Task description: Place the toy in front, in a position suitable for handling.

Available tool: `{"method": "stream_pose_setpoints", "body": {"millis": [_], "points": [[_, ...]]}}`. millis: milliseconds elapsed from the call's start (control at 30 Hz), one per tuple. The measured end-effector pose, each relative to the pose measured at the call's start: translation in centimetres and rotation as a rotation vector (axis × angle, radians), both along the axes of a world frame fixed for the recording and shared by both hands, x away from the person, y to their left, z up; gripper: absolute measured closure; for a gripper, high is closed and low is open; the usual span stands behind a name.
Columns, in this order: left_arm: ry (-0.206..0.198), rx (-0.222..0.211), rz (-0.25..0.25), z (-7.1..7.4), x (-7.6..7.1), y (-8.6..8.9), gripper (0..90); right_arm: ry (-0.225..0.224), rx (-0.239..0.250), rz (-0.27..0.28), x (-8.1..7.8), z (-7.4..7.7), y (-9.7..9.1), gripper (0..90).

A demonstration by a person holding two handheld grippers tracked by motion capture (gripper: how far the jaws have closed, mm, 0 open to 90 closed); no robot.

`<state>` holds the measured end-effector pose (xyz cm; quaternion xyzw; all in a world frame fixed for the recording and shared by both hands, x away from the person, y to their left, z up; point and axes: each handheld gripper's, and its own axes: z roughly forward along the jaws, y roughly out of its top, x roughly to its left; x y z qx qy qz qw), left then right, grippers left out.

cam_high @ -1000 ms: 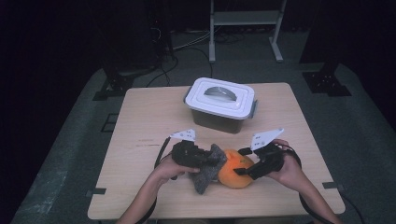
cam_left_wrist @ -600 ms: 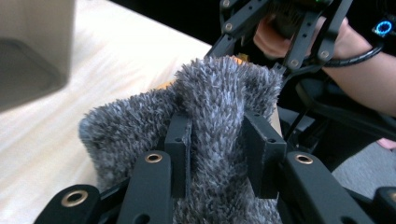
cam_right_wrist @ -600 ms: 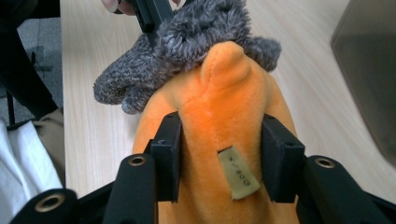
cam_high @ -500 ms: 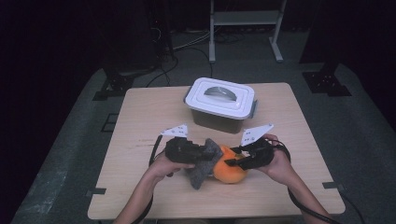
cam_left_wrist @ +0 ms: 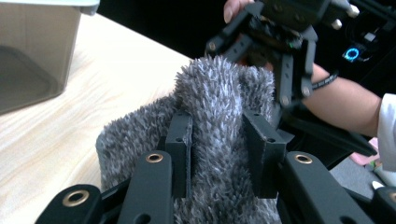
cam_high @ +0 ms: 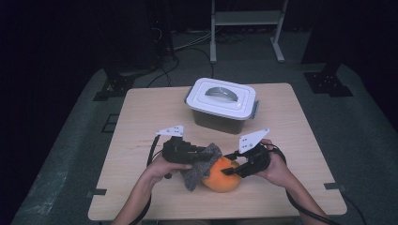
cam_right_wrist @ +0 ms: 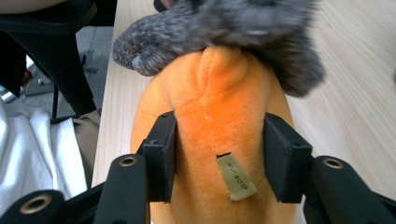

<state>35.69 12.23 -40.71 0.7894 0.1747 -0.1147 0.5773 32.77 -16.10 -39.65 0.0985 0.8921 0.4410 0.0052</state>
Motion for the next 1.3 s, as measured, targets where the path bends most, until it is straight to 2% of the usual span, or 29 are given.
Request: {"method": "stream_pose_setpoints", "body": {"millis": [167,300,400,500,567,667,700,767,867,1067,1133,1200,1233,1267,1300], "points": [[0.006,0.017,-0.028,-0.4,-0.2,-0.8,66.1,0.052,0.043,-0.056,0.6,-0.5,-2.5,45.5],[-0.005,0.022,-0.021,-0.2,-0.5,-1.4,66.0,0.076,0.027,-0.088,0.3,-0.3,-3.0,37.5],[-0.002,0.02,-0.016,-0.1,-0.6,-1.6,65.8,0.092,0.005,-0.105,-0.2,0.3,-3.1,31.3],[-0.013,0.026,-0.025,0.1,-0.9,-2.1,65.8,0.097,0.006,-0.11,-0.9,0.8,-2.9,26.3],[-0.028,0.042,-0.039,0.3,-1.1,-2.5,65.7,0.104,-0.015,-0.11,-1.3,0.9,-2.3,24.5],[-0.043,0.067,-0.059,0.5,-1.5,-3.1,65.6,0.089,-0.044,-0.112,-1.6,0.5,-1.0,23.9],[-0.047,0.073,-0.056,0.5,-1.6,-3.1,65.6,0.089,-0.05,-0.116,-1.6,0.2,-0.7,25.9],[-0.038,0.066,-0.052,0.5,-1.5,-2.9,65.6,0.07,-0.062,-0.118,-1.7,0.0,-0.3,37.1],[-0.028,0.035,-0.036,0.8,-1.1,-2.2,65.5,0.001,-0.056,-0.098,-1.7,0.5,-0.3,48.2],[-0.052,-0.021,0.001,2.2,-0.9,-0.7,65.6,-0.106,-0.041,-0.049,-1.6,1.3,1.2,49.4],[-0.056,-0.008,0.014,2.1,-0.8,-0.4,65.6,-0.102,-0.047,-0.017,-1.3,1.3,1.7,48.8],[-0.066,0.067,0.026,1.4,-0.7,-0.5,65.6,-0.087,-0.063,0.016,-1.0,0.6,1.8,48.2],[-0.051,0.072,0.027,1.0,-0.5,-0.5,65.2,-0.073,-0.05,0.026,-0.8,0.3,1.6,47.8],[-0.032,0.06,0.022,0.7,-0.4,-0.4,65.3,-0.051,-0.044,0.028,-0.6,0.1,1.3,47.7],[-0.033,0.066,0.023,0.6,-0.3,-0.4,65.2,-0.038,-0.028,0.032,-0.4,-0.2,0.9,47.6]]}}
